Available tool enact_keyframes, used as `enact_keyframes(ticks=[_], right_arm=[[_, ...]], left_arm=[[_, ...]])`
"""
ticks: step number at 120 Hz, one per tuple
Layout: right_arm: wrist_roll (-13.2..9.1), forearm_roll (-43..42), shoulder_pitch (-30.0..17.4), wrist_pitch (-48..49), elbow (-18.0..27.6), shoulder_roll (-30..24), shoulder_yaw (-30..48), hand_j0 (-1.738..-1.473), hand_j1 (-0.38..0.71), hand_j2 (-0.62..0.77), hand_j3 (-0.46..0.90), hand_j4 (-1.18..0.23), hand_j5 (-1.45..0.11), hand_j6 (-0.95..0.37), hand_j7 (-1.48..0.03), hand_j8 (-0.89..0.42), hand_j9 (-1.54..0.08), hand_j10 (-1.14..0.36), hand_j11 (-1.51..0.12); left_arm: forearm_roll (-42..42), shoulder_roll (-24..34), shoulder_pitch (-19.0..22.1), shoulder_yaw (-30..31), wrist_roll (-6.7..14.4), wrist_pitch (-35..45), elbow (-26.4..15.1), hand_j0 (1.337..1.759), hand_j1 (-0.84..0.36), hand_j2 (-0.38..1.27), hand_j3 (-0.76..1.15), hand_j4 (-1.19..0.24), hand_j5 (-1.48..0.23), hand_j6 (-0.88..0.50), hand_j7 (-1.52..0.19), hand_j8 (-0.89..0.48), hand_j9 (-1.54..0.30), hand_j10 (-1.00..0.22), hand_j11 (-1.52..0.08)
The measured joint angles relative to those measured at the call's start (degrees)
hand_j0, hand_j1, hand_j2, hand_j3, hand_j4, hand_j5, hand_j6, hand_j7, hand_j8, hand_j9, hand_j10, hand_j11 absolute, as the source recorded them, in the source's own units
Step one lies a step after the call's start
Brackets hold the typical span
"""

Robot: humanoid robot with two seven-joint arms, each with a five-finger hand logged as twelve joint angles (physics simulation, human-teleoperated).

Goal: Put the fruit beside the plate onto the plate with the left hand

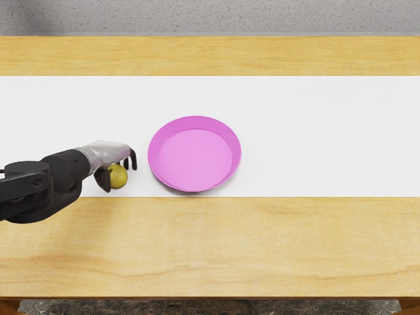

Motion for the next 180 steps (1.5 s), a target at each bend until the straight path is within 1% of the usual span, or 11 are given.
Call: enact_keyframes(ticks=[24,37,41,64,92,115,128,147,158,170,180], right_arm=[[-0.01,0.0,0.02,0.0,0.0,0.0,0.0,-1.658,-0.33,0.0,0.0,-0.01,-0.02,-0.01,-0.02,-0.01,-0.02,-0.01,-0.02],[0.0,0.0,0.0,0.0,0.0,0.0,0.01,-1.658,-0.33,0.0,0.0,-0.01,-0.02,-0.01,-0.02,-0.01,-0.02,-0.01,-0.02],[0.0,0.0,0.01,0.0,0.0,0.0,0.02,-1.658,-0.33,0.0,0.0,-0.01,-0.02,-0.01,-0.02,-0.01,-0.02,-0.01,-0.02],[0.0,0.0,0.01,0.0,-0.01,0.0,0.02,-1.658,-0.33,0.0,0.0,-0.01,-0.02,-0.01,-0.02,-0.01,-0.02,-0.01,-0.02],[0.0,0.0,0.04,0.0,-0.03,0.0,0.02,-1.658,-0.33,0.0,0.0,-0.01,-0.02,-0.01,-0.02,-0.01,-0.02,-0.01,-0.02],[0.0,0.0,0.07,0.0,-0.04,0.0,0.02,-1.658,-0.33,0.0,0.0,-0.01,-0.02,-0.01,-0.02,-0.01,-0.02,-0.01,-0.02],[0.01,0.0,0.06,0.0,-0.04,0.0,0.02,-1.658,-0.33,0.0,0.0,-0.02,-0.02,-0.01,-0.02,-0.01,-0.02,-0.01,-0.02],[0.0,0.0,0.1,0.0,-0.08,0.0,0.02,-1.658,-0.33,0.0,0.0,-0.02,-0.02,-0.01,-0.02,-0.01,-0.02,-0.01,-0.02],[0.0,0.0,0.12,0.0,-0.08,0.0,0.02,-1.658,-0.33,0.0,0.0,-0.01,-0.02,-0.01,-0.02,-0.01,-0.02,-0.01,-0.02],[0.0,0.0,0.13,0.0,-0.09,0.0,0.02,-1.658,-0.33,0.0,0.0,-0.01,-0.02,-0.01,-0.02,-0.01,-0.02,-0.01,-0.02],[0.0,0.0,0.13,0.0,-0.09,0.0,0.02,-1.658,-0.33,0.0,0.0,-0.01,-0.02,-0.01,-0.02,-0.01,-0.02,-0.01,-0.02]], left_arm=[[0.02,0.0,0.16,-0.01,0.01,-0.02,-0.02,1.656,-0.22,0.08,0.0,-0.5,-0.66,-0.5,-0.66,-0.49,-0.66,-0.51,-0.66],[0.23,0.0,0.49,-0.03,0.0,0.14,-0.02,1.655,-0.24,0.11,0.0,-0.56,-0.68,-0.5,-0.7,-0.46,-0.71,-0.54,-0.71],[0.28,0.0,0.48,-0.05,-0.01,0.2,-0.02,1.655,-0.25,0.17,0.0,-0.58,-0.69,-0.5,-0.71,-0.46,-0.73,-0.56,-0.73],[0.0,0.0,0.44,-0.02,-0.01,0.02,0.02,1.652,-0.26,0.16,0.0,-0.66,-0.85,-0.42,-0.86,-0.39,-0.87,-0.65,-0.87],[-0.22,0.04,0.2,0.01,-0.04,-0.01,0.14,1.651,-0.3,0.32,0.0,-0.74,-1.01,-0.37,-1.01,-0.34,-1.02,-0.66,-1.02],[-0.36,0.27,-1.74,-0.24,-0.04,-0.2,0.41,1.653,-0.37,0.59,0.0,-0.72,-1.06,-0.34,-1.04,-0.34,-1.05,-0.68,-1.05],[-0.59,0.26,-4.27,-0.5,-0.03,-0.23,0.6,1.653,-0.36,0.53,0.0,-0.72,-1.08,-0.34,-1.05,-0.34,-1.05,-0.68,-1.06],[-1.16,0.04,-8.22,-0.68,-0.04,-0.22,0.88,1.654,-0.34,0.51,0.0,-0.73,-1.09,-0.35,-1.04,-0.35,-1.05,-0.69,-1.05],[-1.26,-0.56,-8.91,-1.0,-0.04,-0.22,0.94,1.654,-0.35,0.55,0.0,-0.73,-1.08,-0.35,-1.04,-0.36,-1.05,-0.7,-1.05],[-1.39,-3.85,-9.9,-1.55,-0.04,-0.26,0.98,1.653,-0.36,0.57,0.0,-0.72,-1.1,-0.35,-1.04,-0.35,-1.04,-0.7,-1.05],[-1.4,-5.24,-10.06,-2.38,-0.03,-0.26,1.06,1.652,-0.35,0.53,0.0,-0.72,-1.1,-0.35,-1.03,-0.36,-1.04,-0.7,-1.05]])
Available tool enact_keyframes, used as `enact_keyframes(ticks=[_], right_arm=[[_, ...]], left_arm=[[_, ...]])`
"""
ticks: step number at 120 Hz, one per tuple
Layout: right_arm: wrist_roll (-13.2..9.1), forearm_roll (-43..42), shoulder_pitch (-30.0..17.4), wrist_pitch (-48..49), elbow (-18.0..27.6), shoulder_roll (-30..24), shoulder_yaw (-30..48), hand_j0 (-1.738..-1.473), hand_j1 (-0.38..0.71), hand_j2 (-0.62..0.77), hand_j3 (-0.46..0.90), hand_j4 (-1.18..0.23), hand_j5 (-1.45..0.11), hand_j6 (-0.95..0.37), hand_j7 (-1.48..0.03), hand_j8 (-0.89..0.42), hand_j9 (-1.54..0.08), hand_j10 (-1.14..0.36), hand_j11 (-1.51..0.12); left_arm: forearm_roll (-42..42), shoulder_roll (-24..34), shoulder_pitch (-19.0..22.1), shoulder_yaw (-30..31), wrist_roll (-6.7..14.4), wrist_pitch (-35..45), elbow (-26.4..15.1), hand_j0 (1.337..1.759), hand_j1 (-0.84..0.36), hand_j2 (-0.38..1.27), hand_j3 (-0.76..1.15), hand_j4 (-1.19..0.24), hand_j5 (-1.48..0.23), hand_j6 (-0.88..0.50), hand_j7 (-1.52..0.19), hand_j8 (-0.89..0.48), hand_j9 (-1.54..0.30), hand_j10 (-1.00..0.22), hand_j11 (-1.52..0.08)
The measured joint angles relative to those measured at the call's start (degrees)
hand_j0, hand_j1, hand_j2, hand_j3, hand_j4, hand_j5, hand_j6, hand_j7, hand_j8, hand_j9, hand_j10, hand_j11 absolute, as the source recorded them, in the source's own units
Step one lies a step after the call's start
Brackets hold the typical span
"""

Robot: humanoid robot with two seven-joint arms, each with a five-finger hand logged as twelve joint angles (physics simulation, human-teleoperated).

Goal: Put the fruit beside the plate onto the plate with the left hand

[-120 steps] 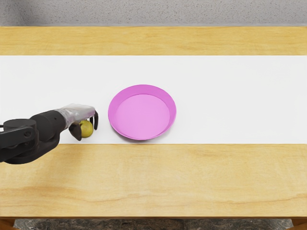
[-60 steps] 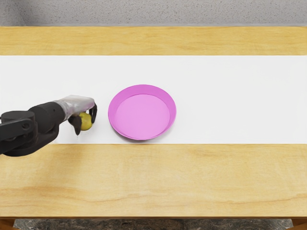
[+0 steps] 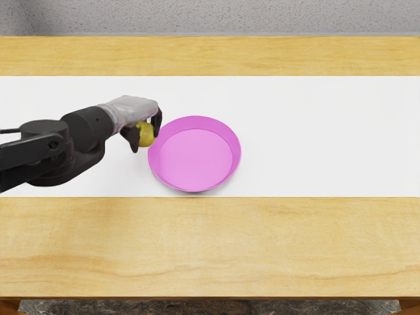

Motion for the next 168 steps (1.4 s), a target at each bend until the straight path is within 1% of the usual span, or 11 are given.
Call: enact_keyframes(ticks=[20,48,57,66,70,81,91,114,129,144,168], right_arm=[[0.0,0.0,0.0,0.0,0.0,0.0,0.0,-1.658,-0.33,0.0,0.0,-0.01,-0.02,-0.01,-0.02,-0.01,-0.02,-0.01,-0.02],[0.01,0.0,0.0,0.0,0.0,0.0,0.0,-1.658,-0.33,0.0,0.0,-0.01,-0.02,-0.01,-0.02,-0.01,-0.02,-0.01,-0.02],[0.01,0.0,0.0,0.0,0.0,0.0,0.0,-1.658,-0.33,0.0,0.0,-0.01,-0.02,-0.01,-0.02,-0.01,-0.02,-0.01,-0.02],[0.01,0.0,0.0,0.0,0.0,0.0,0.0,-1.658,-0.33,0.0,0.0,-0.01,-0.02,-0.01,-0.02,-0.01,-0.02,-0.01,-0.02],[0.0,0.0,0.0,0.0,0.0,0.0,0.0,-1.658,-0.33,0.0,0.0,-0.01,-0.02,-0.01,-0.02,-0.01,-0.02,-0.01,-0.02],[0.0,0.0,0.0,0.0,0.0,0.0,0.0,-1.658,-0.33,0.0,0.0,-0.01,-0.02,-0.01,-0.02,-0.01,-0.02,-0.01,-0.02],[0.0,0.0,0.0,0.0,0.0,0.0,0.0,-1.658,-0.33,0.0,0.0,-0.01,-0.02,-0.01,-0.02,-0.01,-0.02,-0.01,-0.02],[0.01,0.0,0.0,0.0,0.0,0.0,-0.01,-1.658,-0.33,0.0,0.0,-0.01,-0.02,-0.01,-0.02,-0.01,-0.02,-0.01,-0.02],[0.0,0.0,0.0,0.0,0.0,0.0,-0.02,-1.658,-0.33,0.0,0.0,-0.01,-0.02,-0.01,-0.02,-0.01,-0.02,-0.01,-0.02],[0.0,0.0,0.0,0.0,0.0,0.0,-0.05,-1.658,-0.33,0.0,0.0,-0.01,-0.02,-0.01,-0.02,-0.01,-0.02,-0.01,-0.02],[0.0,0.0,0.0,0.0,0.02,0.0,-0.08,-1.658,-0.33,0.0,0.0,-0.01,-0.02,-0.01,-0.02,-0.01,-0.02,-0.01,-0.02]], left_arm=[[0.0,-5.73,-1.72,-0.8,-0.01,-0.01,0.32,1.653,-0.38,0.62,0.0,-0.72,-1.1,-0.35,-1.02,-0.36,-1.04,-0.71,-1.04],[0.18,-10.73,0.68,-0.72,-0.01,0.25,2.76,1.653,-0.36,0.65,0.0,-0.74,-1.07,-0.41,-1.02,-0.39,-1.04,-0.75,-1.04],[0.24,-11.71,1.8,-0.5,-0.01,0.27,3.74,1.653,-0.32,0.54,0.0,-0.74,-1.07,-0.42,-1.02,-0.4,-1.03,-0.76,-1.04],[0.31,-11.66,1.88,-0.36,0.0,0.28,4.24,1.654,-0.31,0.57,0.0,-0.74,-1.05,-0.43,-1.02,-0.42,-1.02,-0.75,-1.03],[0.36,-11.67,1.88,-0.31,0.0,0.28,4.45,1.654,-0.29,0.54,0.0,-0.71,-1.0,-0.43,-0.97,-0.43,-0.97,-0.72,-0.98],[-0.91,-11.28,1.79,-0.42,0.01,0.34,5.1,1.656,-0.07,0.35,0.0,-0.46,-0.65,-0.29,-0.63,-0.29,-0.64,-0.47,-0.64],[-4.84,-10.88,1.46,-1.37,0.02,0.35,5.38,1.656,0.07,0.23,0.0,-0.31,-0.43,-0.19,-0.42,-0.19,-0.42,-0.31,-0.42],[-26.15,-2.65,0.65,-9.86,0.02,-0.93,5.43,1.657,0.24,0.09,0.0,-0.12,-0.17,-0.08,-0.17,-0.08,-0.17,-0.12,-0.17],[-46.14,8.43,2.24,-19.61,0.02,-14.62,5.3,1.658,0.29,0.05,0.0,-0.07,-0.09,-0.04,-0.09,-0.04,-0.09,-0.07,-0.09],[-62.93,17.48,3.14,-24.02,0.02,-23.57,5.39,1.658,0.32,0.03,0.0,-0.04,-0.05,-0.02,-0.05,-0.02,-0.05,-0.04,-0.05],[-75.49,22.47,5.31,-25.65,0.02,-26.88,5.5,1.658,0.34,0.01,0.0,-0.01,-0.02,-0.01,-0.02,-0.01,-0.02,-0.01,-0.02]])
